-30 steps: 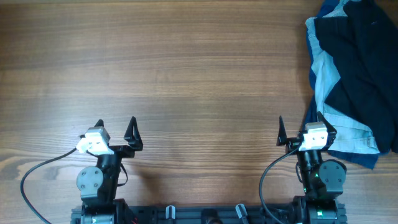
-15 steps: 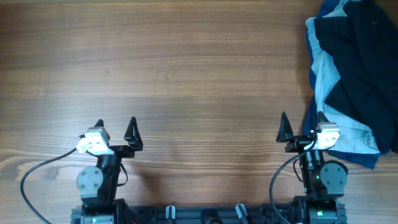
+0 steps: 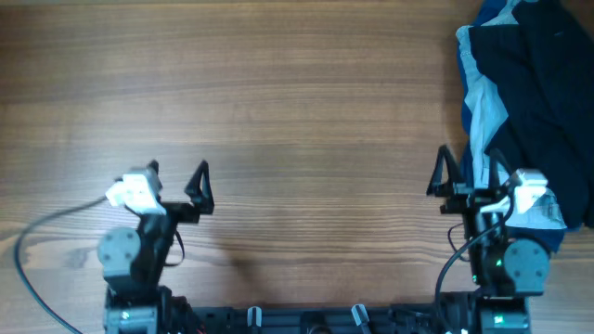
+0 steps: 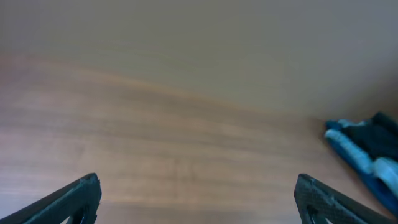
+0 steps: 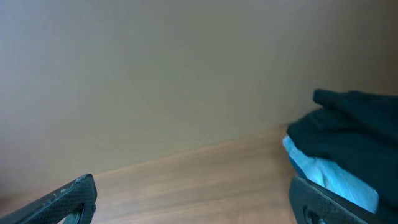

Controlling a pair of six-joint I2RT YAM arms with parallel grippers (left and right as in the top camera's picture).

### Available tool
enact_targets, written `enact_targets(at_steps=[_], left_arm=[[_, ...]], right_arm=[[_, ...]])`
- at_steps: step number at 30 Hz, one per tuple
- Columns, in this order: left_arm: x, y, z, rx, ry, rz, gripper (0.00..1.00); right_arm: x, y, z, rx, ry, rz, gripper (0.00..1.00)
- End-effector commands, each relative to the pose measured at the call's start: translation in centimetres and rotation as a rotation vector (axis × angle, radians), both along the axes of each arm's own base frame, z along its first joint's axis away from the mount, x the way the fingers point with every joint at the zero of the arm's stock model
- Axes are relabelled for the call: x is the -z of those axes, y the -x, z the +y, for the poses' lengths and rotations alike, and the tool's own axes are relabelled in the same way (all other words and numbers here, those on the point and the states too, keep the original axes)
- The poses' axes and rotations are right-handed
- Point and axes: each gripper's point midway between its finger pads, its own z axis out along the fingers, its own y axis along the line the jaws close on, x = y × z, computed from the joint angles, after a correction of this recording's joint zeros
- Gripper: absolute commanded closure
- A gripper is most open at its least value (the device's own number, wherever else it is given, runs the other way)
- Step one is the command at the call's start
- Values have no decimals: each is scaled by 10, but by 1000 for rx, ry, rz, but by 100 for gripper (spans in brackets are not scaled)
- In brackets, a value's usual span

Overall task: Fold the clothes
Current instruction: 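Reach the right gripper to the black shorts on the clothes pile and grasp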

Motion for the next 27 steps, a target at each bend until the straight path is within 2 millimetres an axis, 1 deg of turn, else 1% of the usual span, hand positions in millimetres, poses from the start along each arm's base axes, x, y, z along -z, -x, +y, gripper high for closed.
enact_targets(at_steps=[1,2,3,4,5,7,10,12,13,15,16,17,18,20,21,22,24,25,27], left_arm=[[-47,-20,-13,91,7,18,0],[-59,-31,-16,112,17,69,0],[-66,-40,-18,125,26,116,0],[-71,-47,-18,128,33,166,0],[-76,-56,-18,130,44,241,0],[-81,-65,-17,129,59,346,0],[-84,-75,-17,130,81,490,0],[-85,-83,-20,154,97,529,0],[-83,-86,-20,152,97,535,0],[-75,-90,-18,145,101,559,0],[-73,-90,-20,151,115,572,0],[-71,-87,-23,162,146,591,0],[-71,-86,-27,182,158,594,0],[-72,-83,-32,210,173,599,0],[-71,-82,-32,211,175,609,0],[-69,-80,-32,210,177,620,0],[-64,-78,-32,208,180,642,0],[-63,-77,-32,208,182,651,0],[-59,-76,-32,207,185,668,0]], right_arm=[[-34,-19,13,-82,-7,25,0],[-41,-28,18,-115,-8,49,0],[-48,-37,23,-143,-9,71,0],[-51,-45,26,-162,-10,95,0],[-57,-56,28,-177,-11,127,0],[-65,-72,31,-198,17,183,0],[-89,-100,32,-220,67,285,0],[-97,-118,32,-231,100,368,0],[-100,-128,34,-254,132,413,0],[-105,-142,46,-358,228,451,0],[-107,-148,44,-366,295,441,0],[-110,-158,42,-359,350,415,0],[-112,-162,43,-356,320,406,0],[-114,-162,46,-367,258,408,0],[-113,-163,44,-361,286,404,0],[-113,-166,34,-306,278,415,0],[-108,-183,-15,-72,160,452,0],[-103,-193,-46,46,112,459,0],[-93,-208,-79,143,76,460,1]])
